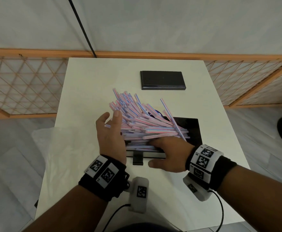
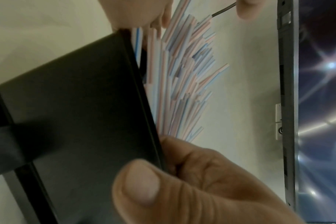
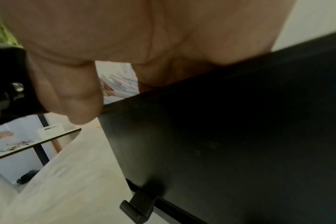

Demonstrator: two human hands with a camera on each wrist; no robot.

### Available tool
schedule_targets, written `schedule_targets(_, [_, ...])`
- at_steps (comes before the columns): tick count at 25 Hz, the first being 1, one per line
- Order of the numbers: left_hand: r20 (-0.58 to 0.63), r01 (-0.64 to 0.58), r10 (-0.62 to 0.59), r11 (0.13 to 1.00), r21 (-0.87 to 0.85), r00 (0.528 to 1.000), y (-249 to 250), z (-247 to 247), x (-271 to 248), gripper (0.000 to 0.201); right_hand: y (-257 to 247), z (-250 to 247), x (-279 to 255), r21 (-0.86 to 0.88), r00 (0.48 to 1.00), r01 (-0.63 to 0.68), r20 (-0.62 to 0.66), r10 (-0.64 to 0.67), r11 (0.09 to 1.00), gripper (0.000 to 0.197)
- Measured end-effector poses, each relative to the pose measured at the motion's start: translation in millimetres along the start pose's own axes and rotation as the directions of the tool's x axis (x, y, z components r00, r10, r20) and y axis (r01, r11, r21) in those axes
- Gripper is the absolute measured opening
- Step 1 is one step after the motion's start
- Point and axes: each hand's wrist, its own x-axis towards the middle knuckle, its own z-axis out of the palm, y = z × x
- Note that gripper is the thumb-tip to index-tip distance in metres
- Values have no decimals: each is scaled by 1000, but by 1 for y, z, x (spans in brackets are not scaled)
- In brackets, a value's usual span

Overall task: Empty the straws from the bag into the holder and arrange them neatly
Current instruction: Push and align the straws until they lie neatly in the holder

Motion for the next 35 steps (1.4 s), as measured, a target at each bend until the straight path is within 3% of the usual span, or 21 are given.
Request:
schedule_targets(2, [1,-3,3,998,56,1000,0,0,3,94,-2,0,3,-3,1000,3,-5,-3,1000,65])
schedule_targets(5, [20,3,-7,981,196,1000,-9,1,6,106,-4,3,11,-39,999,-43,-23,42,998,85])
schedule_targets(7, [34,7,-17,960,279,999,-15,1,5,115,-11,4,14,-31,999,-39,27,40,999,81])
schedule_targets(10, [21,-13,6,934,357,1000,-18,2,2,91,-16,4,15,-138,996,-89,-10,88,986,82])
schedule_targets(14, [-1,-12,13,919,394,1000,-21,5,2,71,-19,5,18,-43,993,-9,-115,4,999,82])
schedule_targets(19, [12,2,-8,910,416,1000,-20,5,5,68,-19,7,13,-101,977,-180,-130,167,978,103])
schedule_targets(23, [37,-19,4,913,408,999,-21,5,5,86,-13,4,5,-36,989,-54,-138,49,998,79])
schedule_targets(27, [40,-56,44,931,361,998,-26,5,6,107,-7,4,4,-47,994,-98,-49,96,994,92])
schedule_targets(32, [55,-47,29,931,362,998,-27,5,7,103,-16,3,16,-143,991,-134,9,137,981,91])
schedule_targets(35, [144,-102,53,929,356,988,-27,3,7,88,-17,5,16,4,999,-27,-21,27,1000,79])
